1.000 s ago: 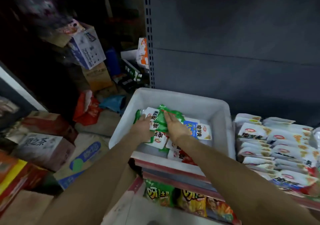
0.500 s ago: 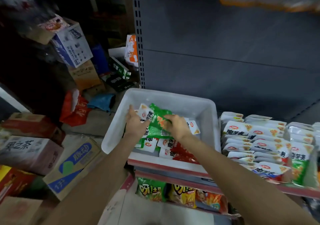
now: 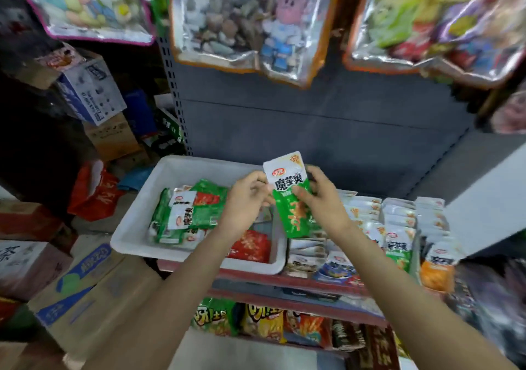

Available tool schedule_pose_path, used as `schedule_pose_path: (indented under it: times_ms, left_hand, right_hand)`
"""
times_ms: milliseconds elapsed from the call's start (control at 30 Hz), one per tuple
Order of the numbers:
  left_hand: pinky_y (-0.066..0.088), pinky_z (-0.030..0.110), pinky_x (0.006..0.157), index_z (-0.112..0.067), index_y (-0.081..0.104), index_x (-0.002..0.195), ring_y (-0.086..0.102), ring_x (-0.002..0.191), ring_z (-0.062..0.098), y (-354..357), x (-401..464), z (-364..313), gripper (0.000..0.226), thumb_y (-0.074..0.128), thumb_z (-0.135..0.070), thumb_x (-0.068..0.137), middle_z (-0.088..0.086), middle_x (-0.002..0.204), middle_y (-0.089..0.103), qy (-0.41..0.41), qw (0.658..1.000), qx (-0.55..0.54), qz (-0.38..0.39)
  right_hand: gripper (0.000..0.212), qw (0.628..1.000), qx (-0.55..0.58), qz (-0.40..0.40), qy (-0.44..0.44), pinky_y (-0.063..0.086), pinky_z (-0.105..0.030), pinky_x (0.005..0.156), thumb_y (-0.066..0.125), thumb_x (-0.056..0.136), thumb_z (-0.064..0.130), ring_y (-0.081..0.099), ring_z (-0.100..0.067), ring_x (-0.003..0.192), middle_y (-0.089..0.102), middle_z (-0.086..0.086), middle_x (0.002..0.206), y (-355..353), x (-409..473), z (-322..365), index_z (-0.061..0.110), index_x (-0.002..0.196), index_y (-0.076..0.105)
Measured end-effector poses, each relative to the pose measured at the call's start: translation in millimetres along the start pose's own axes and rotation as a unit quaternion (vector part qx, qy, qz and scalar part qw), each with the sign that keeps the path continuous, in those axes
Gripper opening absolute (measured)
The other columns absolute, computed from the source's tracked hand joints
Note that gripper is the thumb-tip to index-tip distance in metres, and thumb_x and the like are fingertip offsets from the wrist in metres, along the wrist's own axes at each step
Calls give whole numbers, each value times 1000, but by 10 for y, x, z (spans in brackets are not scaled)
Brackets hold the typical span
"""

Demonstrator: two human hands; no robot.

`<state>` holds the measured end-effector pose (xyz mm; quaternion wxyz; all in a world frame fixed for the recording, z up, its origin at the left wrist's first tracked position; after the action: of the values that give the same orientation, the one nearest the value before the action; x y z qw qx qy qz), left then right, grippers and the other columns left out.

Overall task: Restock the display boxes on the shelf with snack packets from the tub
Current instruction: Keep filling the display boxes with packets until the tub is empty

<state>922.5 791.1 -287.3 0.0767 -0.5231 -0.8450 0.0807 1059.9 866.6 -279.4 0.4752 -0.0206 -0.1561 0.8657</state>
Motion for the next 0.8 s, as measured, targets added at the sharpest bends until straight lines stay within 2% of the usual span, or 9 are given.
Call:
schedule_pose_path:
  times_ms: [100,167,267,333,400,467,533,633,800]
  left_hand:
    - [52,19,56,-23,53,75,60,51,0,455,-22,-211,27,55,-2,91,-7,62,60,23,1000,5,17]
    - [53,26,59,-24,55,77,62,53,3,777,-55,-313,25,56,-3,91,-6,64,62,37,998,10,39]
    - [54,31,69,-20,62,91,65,62,9,1221,-105,-431,14,58,-6,90,-5,71,66,53,997,16,49]
    - [52,21,74,-13,62,111,64,70,6,1476,-118,-465,23,60,-7,89,-2,85,68,67,994,64,52]
    - [49,16,82,-14,56,125,61,85,6,1698,-127,-460,35,59,-9,90,1,104,65,95,981,155,69]
    - [43,31,98,-17,48,133,51,114,16,1909,-133,-415,44,59,-17,91,3,124,57,131,935,310,110]
    - [31,36,107,-19,38,141,32,133,21,2081,-132,-332,53,57,-28,92,3,140,43,149,860,463,155]
    - [25,36,109,-17,31,144,25,135,22,2237,-121,-221,61,56,-33,91,4,145,34,153,792,557,197]
    - [15,38,113,-20,32,145,12,143,23,2317,-66,-120,63,57,-38,90,4,152,27,130,739,623,222]
  right_hand:
    - [50,999,7,-44,-12,50,-27,82,59,82,-12,62,-15,98,62,-10,115,-475,-128,-6,15,123,49]
    - [66,997,4,-76,-9,54,-36,77,60,81,-11,64,-22,96,62,-9,117,-801,-231,-41,27,132,42]
    - [84,997,6,-82,-7,53,-32,65,58,82,-10,65,-15,83,62,-8,117,-1255,-379,-132,49,133,28]
    - [87,996,-1,-90,-20,52,-31,70,56,81,-14,61,-13,90,55,-5,124,-1531,-478,-205,46,137,26]
    - [75,994,-43,-103,-18,51,-25,74,54,82,-14,60,-10,92,52,4,126,-1776,-557,-292,36,134,35]
    - [50,989,-104,-109,7,48,-25,63,54,85,-10,58,-12,80,57,12,104,-1999,-603,-424,25,120,46]
    - [31,980,-166,-108,33,42,-27,66,58,86,-4,58,-18,84,60,8,92,-2194,-622,-582,16,109,51]
    - [20,971,-211,-96,64,39,-28,66,59,89,3,57,-24,86,60,0,92,-2386,-618,-750,9,107,52]
    - [21,960,-272,-52,32,27,-21,63,59,88,4,49,-18,81,56,2,90,-2542,-501,-740,5,109,55]
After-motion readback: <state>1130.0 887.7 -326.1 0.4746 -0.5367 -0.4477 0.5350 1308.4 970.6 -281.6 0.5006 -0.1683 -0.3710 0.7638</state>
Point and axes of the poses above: each hand's wrist, its own x-axis towards the middle knuckle, its own y-axis out of the palm, z = x × y, the point moved 2 cm from there along x, towards the middle knuckle
